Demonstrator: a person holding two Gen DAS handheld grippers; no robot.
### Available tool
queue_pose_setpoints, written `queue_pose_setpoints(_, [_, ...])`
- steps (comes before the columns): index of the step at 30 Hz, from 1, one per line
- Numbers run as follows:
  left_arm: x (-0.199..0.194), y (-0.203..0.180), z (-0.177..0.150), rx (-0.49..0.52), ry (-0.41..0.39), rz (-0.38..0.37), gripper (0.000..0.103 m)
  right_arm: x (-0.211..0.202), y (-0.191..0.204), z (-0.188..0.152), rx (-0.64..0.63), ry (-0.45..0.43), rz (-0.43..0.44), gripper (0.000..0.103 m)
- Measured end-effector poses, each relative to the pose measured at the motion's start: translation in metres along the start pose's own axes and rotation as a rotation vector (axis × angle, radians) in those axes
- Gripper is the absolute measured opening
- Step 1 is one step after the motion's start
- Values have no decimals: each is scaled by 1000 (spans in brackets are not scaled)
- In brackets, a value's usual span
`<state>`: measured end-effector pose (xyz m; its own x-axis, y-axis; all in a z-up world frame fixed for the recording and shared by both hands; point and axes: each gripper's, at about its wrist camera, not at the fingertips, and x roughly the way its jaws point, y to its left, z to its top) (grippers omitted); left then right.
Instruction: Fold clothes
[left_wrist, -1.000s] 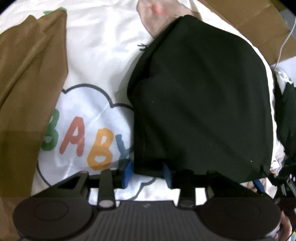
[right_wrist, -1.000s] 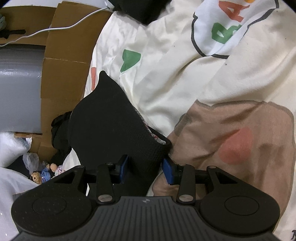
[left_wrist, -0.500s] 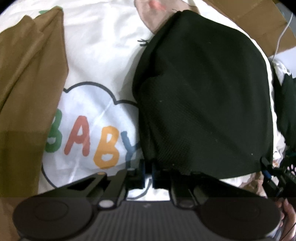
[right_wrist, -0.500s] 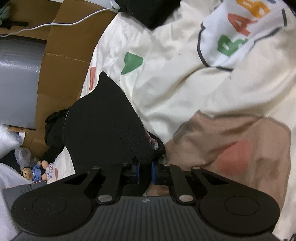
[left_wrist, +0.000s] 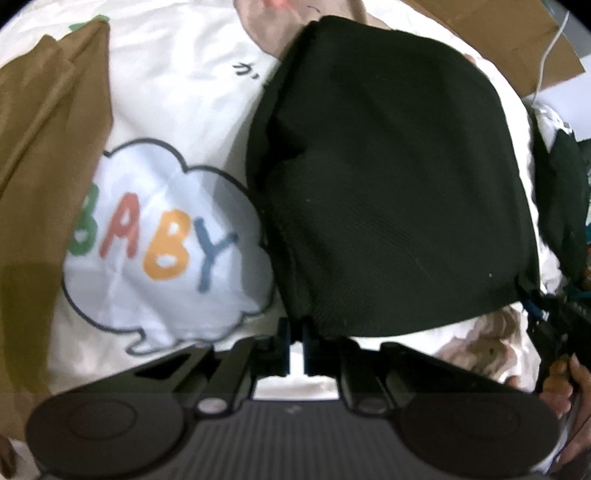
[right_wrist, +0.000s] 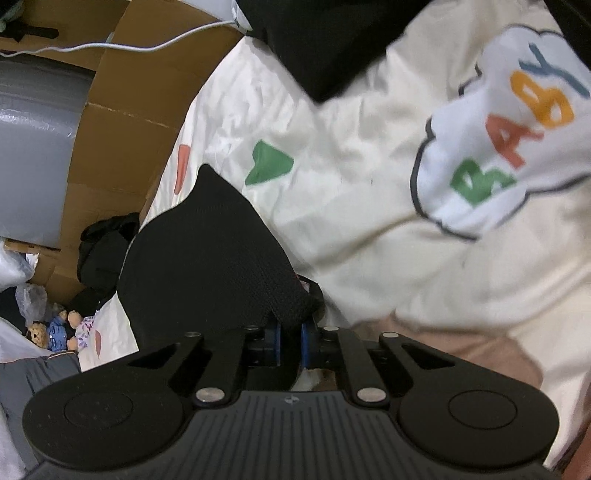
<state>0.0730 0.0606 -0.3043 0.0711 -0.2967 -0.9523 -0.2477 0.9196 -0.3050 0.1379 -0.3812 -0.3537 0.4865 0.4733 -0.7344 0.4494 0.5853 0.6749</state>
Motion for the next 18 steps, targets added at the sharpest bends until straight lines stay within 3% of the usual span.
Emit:
queue_pose_setpoints(12, [14,-42,-38,31,37,-29,6,-5,0,47,-52,-6,-38,10])
queue_pose_setpoints(18, [17,-58,-52,47,48,-7,6,-9,-7,53,-42,6,-55,9])
